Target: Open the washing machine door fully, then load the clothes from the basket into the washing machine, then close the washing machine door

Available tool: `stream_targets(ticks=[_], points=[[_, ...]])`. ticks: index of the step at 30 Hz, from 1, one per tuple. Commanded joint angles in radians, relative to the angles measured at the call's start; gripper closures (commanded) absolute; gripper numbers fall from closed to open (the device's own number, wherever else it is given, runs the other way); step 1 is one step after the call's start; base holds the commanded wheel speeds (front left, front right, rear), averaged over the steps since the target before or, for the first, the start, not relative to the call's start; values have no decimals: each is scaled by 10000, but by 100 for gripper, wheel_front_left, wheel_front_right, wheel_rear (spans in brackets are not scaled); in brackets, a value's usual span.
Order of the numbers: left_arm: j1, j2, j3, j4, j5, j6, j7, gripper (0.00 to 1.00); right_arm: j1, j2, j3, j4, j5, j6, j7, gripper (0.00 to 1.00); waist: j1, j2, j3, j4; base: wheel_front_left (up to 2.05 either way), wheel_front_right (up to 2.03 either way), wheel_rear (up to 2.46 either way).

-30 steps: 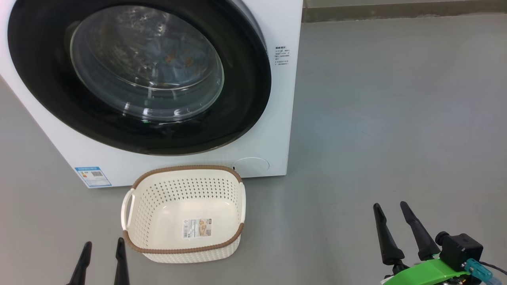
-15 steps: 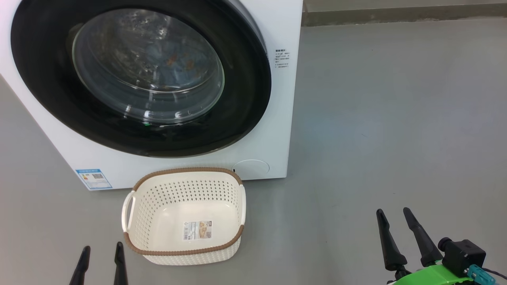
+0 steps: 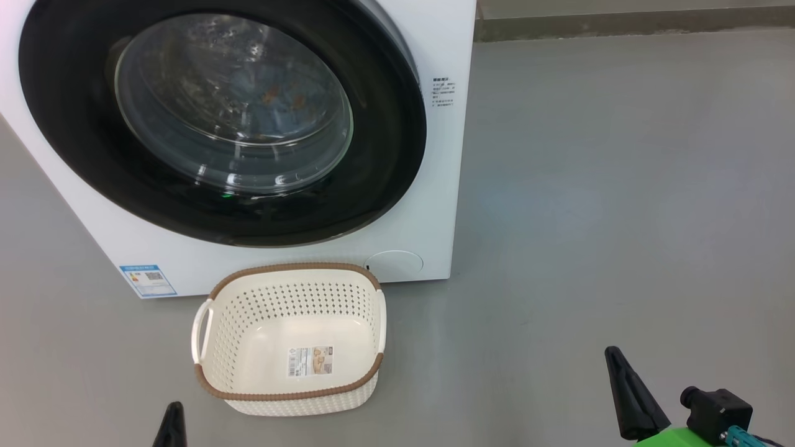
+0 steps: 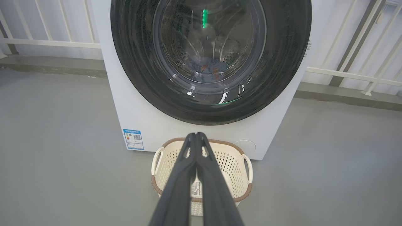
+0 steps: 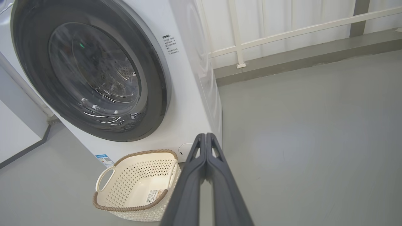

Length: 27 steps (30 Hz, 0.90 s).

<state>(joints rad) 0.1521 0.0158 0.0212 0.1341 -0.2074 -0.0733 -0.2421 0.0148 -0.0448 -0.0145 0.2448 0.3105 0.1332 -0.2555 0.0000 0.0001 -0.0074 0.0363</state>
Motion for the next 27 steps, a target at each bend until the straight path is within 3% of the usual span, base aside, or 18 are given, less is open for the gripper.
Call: stream_targets(ticks=[1,4,9,27], points=[[-158,88,66,-137,-310,-17,63,100,-107,-19,-20,-197,300,-1,82,100,5,-1,-1,-7,0,0,0],[-206,95,86,-119,-654,-30,151,100,-125,-27,-39,-203,624,-1,169,100,22,-1,-17,-16,0,0,0],[-296,105,110,-73,-1218,-53,283,100,-174,-37,-68,-186,1153,-2,308,100,1,-1,4,-31,0,0,0],[-640,141,224,98,-3138,-131,765,100,-339,-62,-178,-152,2951,-6,792,100,0,-1,23,-81,0,0,0]])
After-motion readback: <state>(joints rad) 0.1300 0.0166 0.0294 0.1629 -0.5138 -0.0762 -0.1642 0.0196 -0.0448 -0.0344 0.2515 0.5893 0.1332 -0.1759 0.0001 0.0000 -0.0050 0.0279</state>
